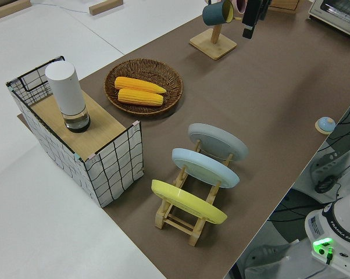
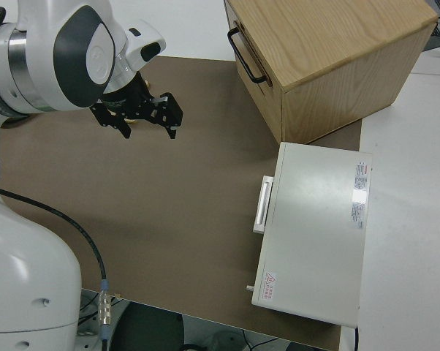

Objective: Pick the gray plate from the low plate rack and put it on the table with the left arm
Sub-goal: 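Move the left gripper down toward the gray plate in the low rack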

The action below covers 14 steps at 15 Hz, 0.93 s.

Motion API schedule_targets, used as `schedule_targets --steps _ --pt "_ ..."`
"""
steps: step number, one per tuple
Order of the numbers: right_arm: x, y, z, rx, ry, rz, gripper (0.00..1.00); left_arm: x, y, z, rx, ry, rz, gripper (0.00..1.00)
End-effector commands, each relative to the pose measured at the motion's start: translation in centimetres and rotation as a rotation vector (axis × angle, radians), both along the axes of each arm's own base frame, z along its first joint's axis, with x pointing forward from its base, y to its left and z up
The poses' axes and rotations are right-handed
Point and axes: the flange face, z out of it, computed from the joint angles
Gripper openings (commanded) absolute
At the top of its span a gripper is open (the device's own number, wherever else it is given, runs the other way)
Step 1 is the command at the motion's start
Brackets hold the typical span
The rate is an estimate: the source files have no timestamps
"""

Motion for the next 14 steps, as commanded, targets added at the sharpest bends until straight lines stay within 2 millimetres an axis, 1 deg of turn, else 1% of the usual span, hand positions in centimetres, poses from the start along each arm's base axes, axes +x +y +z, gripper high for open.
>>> schedule_targets --steps 1,8,14 --pt "-0.3 -0.3 0.4 0.002 0.005 -0.003 0.987 0.1 0.4 -0.8 0.013 0.017 0.012 0.99" --pt "-0.3 -0.3 0.4 0.002 0.005 -0.003 0.99 0.1 0.7 -1.8 0.047 0.039 0.01 0.99" --pt "-0.3 -0.4 0.4 0.002 0.005 -0.005 0.99 -0.2 1.7 -4.5 0.157 0.079 -0.001 0.99"
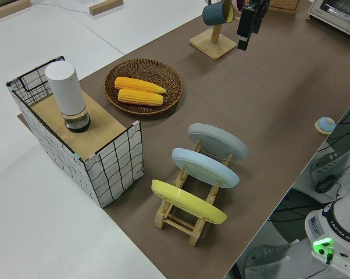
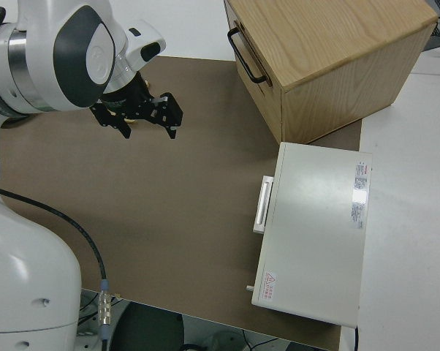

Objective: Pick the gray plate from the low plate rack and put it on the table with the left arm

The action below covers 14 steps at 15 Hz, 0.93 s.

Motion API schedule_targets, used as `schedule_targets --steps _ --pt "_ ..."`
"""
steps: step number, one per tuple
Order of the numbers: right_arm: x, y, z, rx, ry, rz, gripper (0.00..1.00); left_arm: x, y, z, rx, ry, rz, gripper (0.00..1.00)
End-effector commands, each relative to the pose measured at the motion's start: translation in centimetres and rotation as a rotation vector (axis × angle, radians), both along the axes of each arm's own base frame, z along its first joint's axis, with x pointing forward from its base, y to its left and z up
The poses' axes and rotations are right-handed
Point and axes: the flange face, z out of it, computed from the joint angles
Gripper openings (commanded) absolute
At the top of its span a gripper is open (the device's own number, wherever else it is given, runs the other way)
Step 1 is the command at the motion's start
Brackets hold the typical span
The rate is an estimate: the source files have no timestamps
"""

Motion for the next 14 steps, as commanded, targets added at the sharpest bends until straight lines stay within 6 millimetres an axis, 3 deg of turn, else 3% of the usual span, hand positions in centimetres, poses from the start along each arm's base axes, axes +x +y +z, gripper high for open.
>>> schedule_targets --steps 1,7,14 --pt "-0.3 -0.4 0.4 0.002 0.005 -0.005 0.99 -0.6 0.7 -1.8 0.088 0.016 -0.014 0.99" --pt "-0.3 -0.4 0.4 0.002 0.005 -0.005 0.99 -1.6 1.9 -5.8 0.24 0.03 -0.138 0.99" --pt "-0.3 -0.3 0.4 0.002 0.005 -0.003 0.99 -2.3 5.7 -12.2 0.38 0.116 -0.183 0.99"
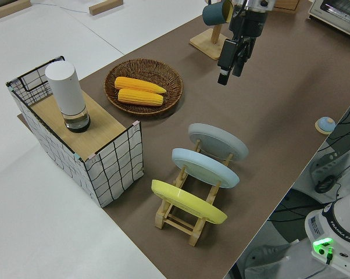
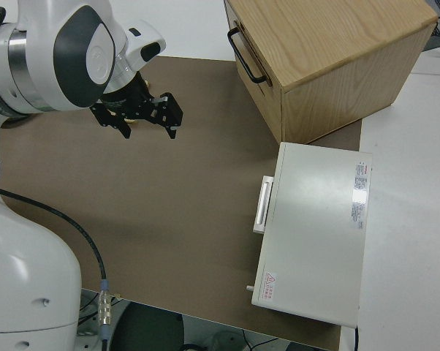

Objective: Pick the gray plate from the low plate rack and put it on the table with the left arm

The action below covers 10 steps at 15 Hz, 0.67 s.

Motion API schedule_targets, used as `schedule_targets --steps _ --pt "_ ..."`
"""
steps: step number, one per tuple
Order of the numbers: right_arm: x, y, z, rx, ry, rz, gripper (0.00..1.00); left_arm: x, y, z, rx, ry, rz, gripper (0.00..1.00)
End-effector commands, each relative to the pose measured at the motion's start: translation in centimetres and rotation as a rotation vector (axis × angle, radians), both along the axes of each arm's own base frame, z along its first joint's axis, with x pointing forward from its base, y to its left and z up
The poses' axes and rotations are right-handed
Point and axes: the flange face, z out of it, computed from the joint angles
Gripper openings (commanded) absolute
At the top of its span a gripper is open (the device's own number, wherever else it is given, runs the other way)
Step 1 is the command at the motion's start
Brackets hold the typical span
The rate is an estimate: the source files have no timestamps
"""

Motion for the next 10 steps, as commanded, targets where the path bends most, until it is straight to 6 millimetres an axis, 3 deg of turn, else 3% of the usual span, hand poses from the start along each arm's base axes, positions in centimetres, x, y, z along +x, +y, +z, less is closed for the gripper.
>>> schedule_targets --steps 1,5,10 --pt "-0.3 -0.4 0.4 0.002 0.005 -0.005 0.99 -1.4 3.2 -2.6 0.034 0.017 0.001 0.99" --pt "-0.3 -0.3 0.4 0.002 0.005 -0.003 0.987 -1.8 6.5 -5.4 0.02 0.072 0.066 0.99" --pt "-0.3 -0.4 0.4 0.002 0.005 -0.005 0.99 -1.7 6.7 -8.2 -0.013 0.099 0.101 0.97"
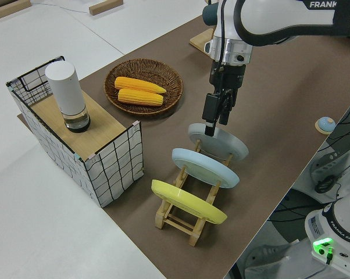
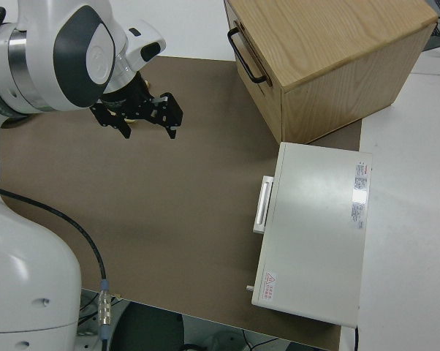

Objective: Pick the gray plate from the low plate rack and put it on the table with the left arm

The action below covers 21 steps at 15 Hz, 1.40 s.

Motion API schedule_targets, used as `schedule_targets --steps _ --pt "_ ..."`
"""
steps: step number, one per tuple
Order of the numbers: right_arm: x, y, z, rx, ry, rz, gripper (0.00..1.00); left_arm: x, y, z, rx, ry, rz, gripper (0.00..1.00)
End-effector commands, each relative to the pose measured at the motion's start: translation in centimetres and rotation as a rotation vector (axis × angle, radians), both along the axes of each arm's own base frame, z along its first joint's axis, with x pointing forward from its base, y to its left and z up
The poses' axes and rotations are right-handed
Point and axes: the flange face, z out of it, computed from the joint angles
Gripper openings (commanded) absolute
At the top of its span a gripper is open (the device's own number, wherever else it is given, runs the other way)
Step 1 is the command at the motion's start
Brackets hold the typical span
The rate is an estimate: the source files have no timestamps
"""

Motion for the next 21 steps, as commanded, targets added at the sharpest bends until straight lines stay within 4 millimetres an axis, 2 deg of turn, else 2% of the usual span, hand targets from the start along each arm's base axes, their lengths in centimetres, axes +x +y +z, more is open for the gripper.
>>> schedule_targets --steps 1,5,6,7,10,11,12,15,18,21 --pt "-0.3 -0.4 0.4 0.002 0.005 -0.005 0.987 0.3 -0.3 -2.2 -0.022 -0.002 0.01 0.89" --pt "-0.3 -0.4 0.4 0.002 0.005 -0.005 0.99 0.3 -0.4 -2.3 -0.049 -0.014 0.023 0.25" --pt "-0.3 -0.4 0.4 0.002 0.005 -0.005 0.99 0.3 -0.4 -2.2 -0.049 -0.015 0.022 0.17" --pt "-0.3 -0.3 0.4 0.002 0.005 -0.003 0.99 0.3 -0.4 -2.0 -0.049 -0.017 0.023 0.14" --pt "-0.3 -0.3 0.4 0.002 0.005 -0.003 0.987 0.4 -0.6 -1.3 -0.048 -0.02 0.02 0.14" --pt "-0.3 -0.3 0.4 0.002 0.005 -0.003 0.99 0.5 -0.6 -0.9 -0.048 -0.025 0.018 0.1" --pt "-0.3 -0.3 0.4 0.002 0.005 -0.003 0.99 0.5 -0.5 -0.6 -0.048 -0.031 0.017 0.02" --pt "-0.3 -0.4 0.4 0.002 0.005 -0.005 0.987 0.9 -0.6 0.7 -0.042 -0.046 0.02 0.0" --pt "-0.3 -0.4 0.4 0.002 0.005 -0.005 0.99 1.0 -1.0 3.5 -0.036 -0.039 0.026 0.0" --pt "-0.3 -0.3 0.4 0.002 0.005 -0.003 0.99 1.2 -2.7 6.6 -0.03 -0.021 0.028 0.0"
